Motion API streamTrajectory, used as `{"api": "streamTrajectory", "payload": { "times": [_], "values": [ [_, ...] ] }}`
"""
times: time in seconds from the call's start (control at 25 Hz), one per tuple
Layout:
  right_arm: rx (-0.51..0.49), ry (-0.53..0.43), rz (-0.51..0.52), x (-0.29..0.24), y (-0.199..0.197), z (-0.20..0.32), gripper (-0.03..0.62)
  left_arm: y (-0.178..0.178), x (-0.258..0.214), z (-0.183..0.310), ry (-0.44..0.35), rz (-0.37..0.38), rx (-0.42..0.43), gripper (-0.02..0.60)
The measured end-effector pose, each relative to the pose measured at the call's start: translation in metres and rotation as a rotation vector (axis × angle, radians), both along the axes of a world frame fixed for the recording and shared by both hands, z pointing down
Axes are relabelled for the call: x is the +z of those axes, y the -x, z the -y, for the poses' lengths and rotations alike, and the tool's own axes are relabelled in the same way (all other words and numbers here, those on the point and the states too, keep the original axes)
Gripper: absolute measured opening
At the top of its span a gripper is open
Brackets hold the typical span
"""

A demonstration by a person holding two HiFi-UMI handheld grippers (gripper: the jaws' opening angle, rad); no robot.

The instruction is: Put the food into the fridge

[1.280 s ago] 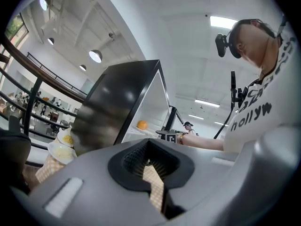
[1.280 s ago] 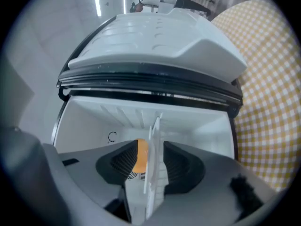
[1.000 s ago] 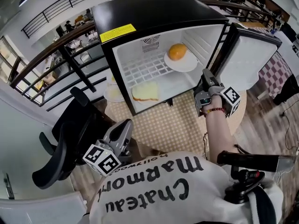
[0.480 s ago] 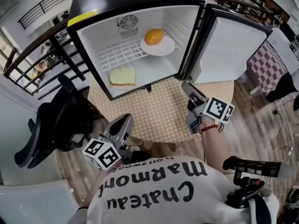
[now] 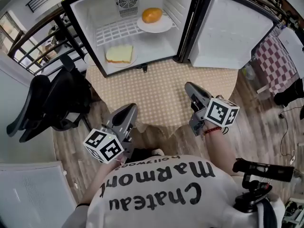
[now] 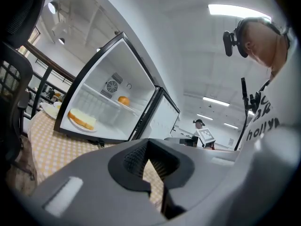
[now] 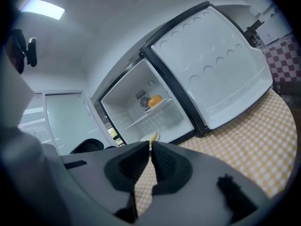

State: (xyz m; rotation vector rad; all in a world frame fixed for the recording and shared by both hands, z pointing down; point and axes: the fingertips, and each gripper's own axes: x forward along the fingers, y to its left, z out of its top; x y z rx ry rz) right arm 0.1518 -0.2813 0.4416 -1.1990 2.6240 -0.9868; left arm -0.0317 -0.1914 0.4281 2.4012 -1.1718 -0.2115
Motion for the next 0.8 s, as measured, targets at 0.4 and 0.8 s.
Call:
{"api": "streamTrajectory", "payload": {
  "times": [0.4, 0.8],
  "values": [
    [-0.06, -0.048, -0.039, 0.001, 0.004, -0.005, 0.024, -0.014, -0.002, -0.023, -0.009, 0.043, -0.012, 0.005],
    [-0.047, -0.014, -0.056, -0.01, 0.015, -0.016, 0.025, 0.002, -0.022, -0.037, 0.013, 0.048, -0.018, 0.005]
  ]
}}
